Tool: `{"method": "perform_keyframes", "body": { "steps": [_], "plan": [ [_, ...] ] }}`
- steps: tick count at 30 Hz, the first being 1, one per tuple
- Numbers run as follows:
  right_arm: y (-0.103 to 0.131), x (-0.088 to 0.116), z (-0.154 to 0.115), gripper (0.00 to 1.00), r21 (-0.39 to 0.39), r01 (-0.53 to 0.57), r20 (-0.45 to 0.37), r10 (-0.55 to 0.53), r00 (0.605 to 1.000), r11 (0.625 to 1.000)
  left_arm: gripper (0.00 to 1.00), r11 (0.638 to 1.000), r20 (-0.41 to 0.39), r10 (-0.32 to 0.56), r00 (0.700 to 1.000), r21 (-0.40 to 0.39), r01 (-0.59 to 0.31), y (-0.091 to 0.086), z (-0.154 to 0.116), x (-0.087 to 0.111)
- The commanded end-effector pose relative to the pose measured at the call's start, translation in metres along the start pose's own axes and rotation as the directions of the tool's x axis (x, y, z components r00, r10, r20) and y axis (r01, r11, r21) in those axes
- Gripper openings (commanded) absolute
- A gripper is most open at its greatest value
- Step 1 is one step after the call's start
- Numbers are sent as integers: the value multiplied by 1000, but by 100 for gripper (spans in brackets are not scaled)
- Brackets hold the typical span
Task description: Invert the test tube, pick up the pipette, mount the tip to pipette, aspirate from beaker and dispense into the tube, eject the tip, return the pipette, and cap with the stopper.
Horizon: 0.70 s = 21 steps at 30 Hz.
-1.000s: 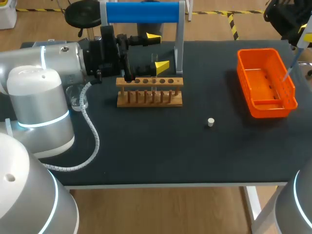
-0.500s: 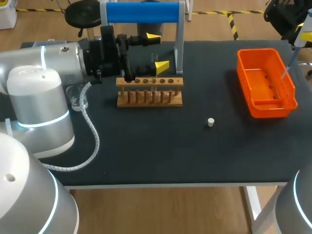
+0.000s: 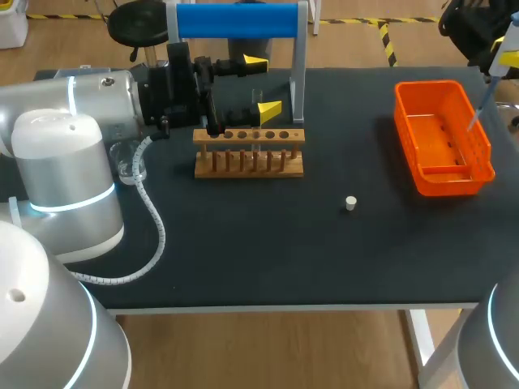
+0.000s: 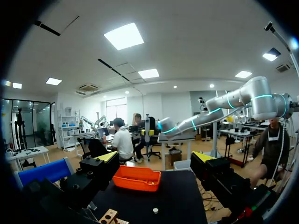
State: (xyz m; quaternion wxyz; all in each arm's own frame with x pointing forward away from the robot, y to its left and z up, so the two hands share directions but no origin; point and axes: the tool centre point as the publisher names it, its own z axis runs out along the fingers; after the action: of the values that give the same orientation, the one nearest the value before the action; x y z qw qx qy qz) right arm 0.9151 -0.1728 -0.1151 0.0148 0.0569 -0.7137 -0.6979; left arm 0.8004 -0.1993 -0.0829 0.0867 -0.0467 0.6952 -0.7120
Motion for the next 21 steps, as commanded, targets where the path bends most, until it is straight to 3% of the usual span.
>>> {"method": "perform_keyframes", "body": {
  "steps": [1,12,21],
  "plan": [
    [1,0,0,0,4,0,1,0,1000,1000,100,1000,5,1,1000,2,-1,1,1,1],
    [1,0,0,0,4,0,1,0,1000,1000,100,1000,6,1,1000,3,-1,-1,3,2],
    [1,0,0,0,4,0,1,0,1000,1000,100,1000,27,13,1000,11,-13,-18,56,4]
  ]
}}
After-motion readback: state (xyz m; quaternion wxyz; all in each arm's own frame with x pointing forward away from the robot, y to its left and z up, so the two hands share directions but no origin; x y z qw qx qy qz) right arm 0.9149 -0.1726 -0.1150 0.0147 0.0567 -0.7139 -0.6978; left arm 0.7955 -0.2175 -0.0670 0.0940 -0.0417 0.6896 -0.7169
